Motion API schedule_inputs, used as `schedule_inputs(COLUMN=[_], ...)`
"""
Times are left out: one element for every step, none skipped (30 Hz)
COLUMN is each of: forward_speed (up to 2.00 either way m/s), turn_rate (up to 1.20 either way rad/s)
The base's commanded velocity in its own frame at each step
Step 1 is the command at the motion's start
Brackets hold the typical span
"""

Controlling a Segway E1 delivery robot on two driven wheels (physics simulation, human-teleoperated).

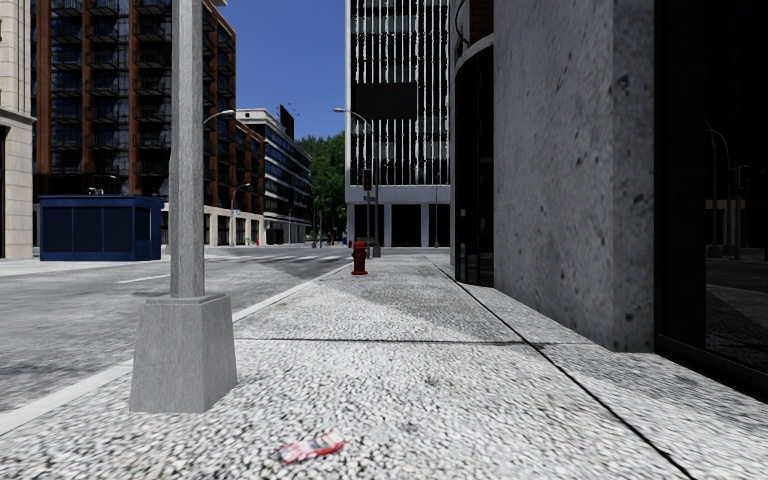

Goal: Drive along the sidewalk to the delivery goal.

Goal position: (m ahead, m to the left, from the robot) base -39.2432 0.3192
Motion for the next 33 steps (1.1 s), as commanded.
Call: schedule_inputs(forward_speed=[0.0, 0.0, 0.0, 0.0, 0.0, 0.0, 0.0, 0.0, 0.0, 0.0, 0.0, 0.0, 0.0, 0.0, 0.0, 0.0, 0.0, 0.0, 0.0, 0.0, 0.0, 0.0, 0.0, 0.0, 0.0, 0.0, 0.0, 0.0, 0.0, 0.0, 0.0, 0.01, 0.01], turn_rate=[0.0, 0.0, 0.0, 0.0, 0.0, 0.0, 0.0, 0.0, 0.0, 0.0, 0.0, 0.0, 0.0, 0.0, 0.0, 0.0, 0.0, 0.0, 0.0, 0.0, 0.0, 0.0, 0.0, 0.0, 0.0, 0.0, 0.0, 0.0, 0.0, 0.0, 0.0, 0.0, 0.0])
